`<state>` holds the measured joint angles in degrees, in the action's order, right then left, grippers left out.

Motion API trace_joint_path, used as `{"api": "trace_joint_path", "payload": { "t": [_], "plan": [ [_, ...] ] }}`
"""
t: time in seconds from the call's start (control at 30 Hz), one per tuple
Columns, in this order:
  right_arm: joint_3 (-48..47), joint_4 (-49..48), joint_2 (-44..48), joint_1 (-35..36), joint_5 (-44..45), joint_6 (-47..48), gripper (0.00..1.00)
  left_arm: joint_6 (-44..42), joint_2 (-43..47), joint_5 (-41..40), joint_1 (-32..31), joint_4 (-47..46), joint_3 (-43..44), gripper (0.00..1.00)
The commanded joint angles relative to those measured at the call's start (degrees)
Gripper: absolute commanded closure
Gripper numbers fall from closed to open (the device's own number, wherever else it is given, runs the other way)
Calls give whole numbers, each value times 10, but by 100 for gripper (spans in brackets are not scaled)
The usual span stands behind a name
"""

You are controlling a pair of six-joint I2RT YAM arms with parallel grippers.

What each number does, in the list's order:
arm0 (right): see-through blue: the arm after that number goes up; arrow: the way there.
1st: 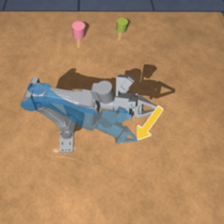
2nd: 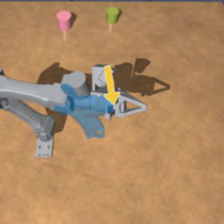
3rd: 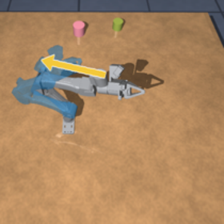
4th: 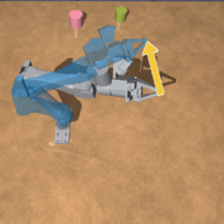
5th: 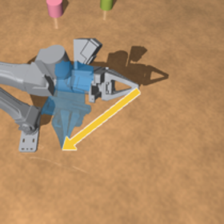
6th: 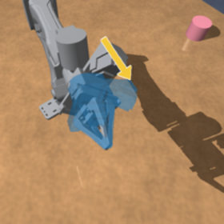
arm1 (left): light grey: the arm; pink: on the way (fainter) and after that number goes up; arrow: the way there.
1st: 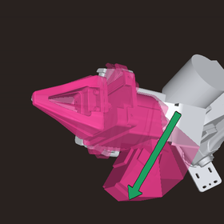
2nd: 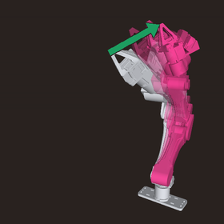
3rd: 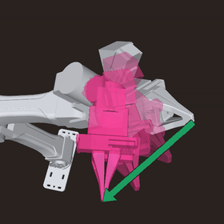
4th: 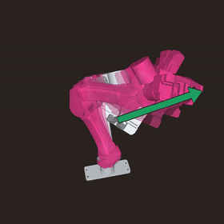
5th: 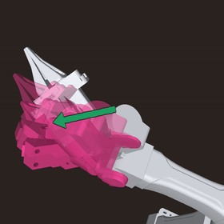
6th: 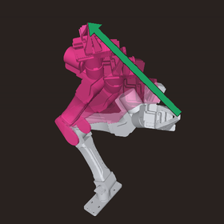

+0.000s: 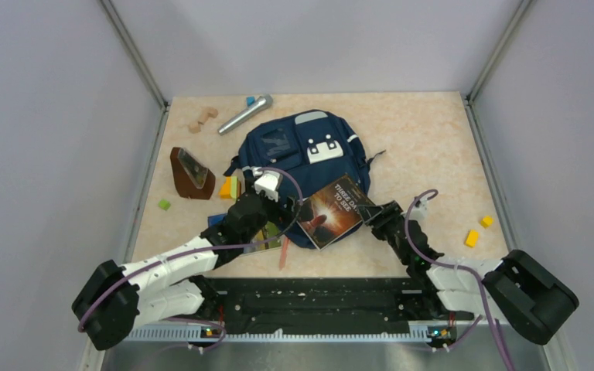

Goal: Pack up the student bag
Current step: Pick up the book from the student bag.

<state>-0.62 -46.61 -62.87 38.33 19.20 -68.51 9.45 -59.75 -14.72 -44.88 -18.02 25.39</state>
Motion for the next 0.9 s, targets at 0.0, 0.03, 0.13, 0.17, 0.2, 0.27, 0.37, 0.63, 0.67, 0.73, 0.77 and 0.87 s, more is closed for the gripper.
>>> {"api": "trace_joint_path", "payload": {
  "t": [0.0, 0.03, 0.13, 0.17, 0.2, 0.27, 0.37, 0.63, 0.67, 0.73, 0.77, 0.87],
  "plan": [
    [-28, -96, -22, -17, -29, 36, 46, -10, 7, -12, 2, -31, -12, 2],
    [-31, -103, -24, -23, -37, 41, 50, -12, 10, -12, 2, -31, -14, 2],
    [-37, -120, -27, -48, -64, 53, 67, -18, 14, -6, 2, -35, -19, 2],
    [-40, -121, -25, -57, -71, 55, 71, -21, 14, -2, 2, -35, -19, 2],
    [-44, -121, -23, -65, -78, 62, 75, -21, 14, 4, 2, -35, -19, 2],
    [-55, -122, -19, -82, -94, 79, 85, -27, 11, 14, 2, -35, -18, 2],
    [-79, -122, -8, -114, -143, 100, 100, -33, 3, 30, 2, -25, -12, 2],
    [-223, 119, 138, -178, -170, 235, 100, -65, -51, 113, 2, -6, 16, 3],
    [-240, 162, 161, -178, -156, 266, 100, -66, -61, 121, 2, -7, 20, 3],
    [-271, 235, 204, -178, -125, 315, 100, -70, -80, 140, 1, -12, 27, 4],
    [-284, 266, 223, -178, -113, 337, 100, -71, -92, 143, 1, -16, 31, 5],
    [-315, 347, 271, -178, -80, 388, 100, -68, -132, 173, -8, -19, 61, 6]
  ]
}}
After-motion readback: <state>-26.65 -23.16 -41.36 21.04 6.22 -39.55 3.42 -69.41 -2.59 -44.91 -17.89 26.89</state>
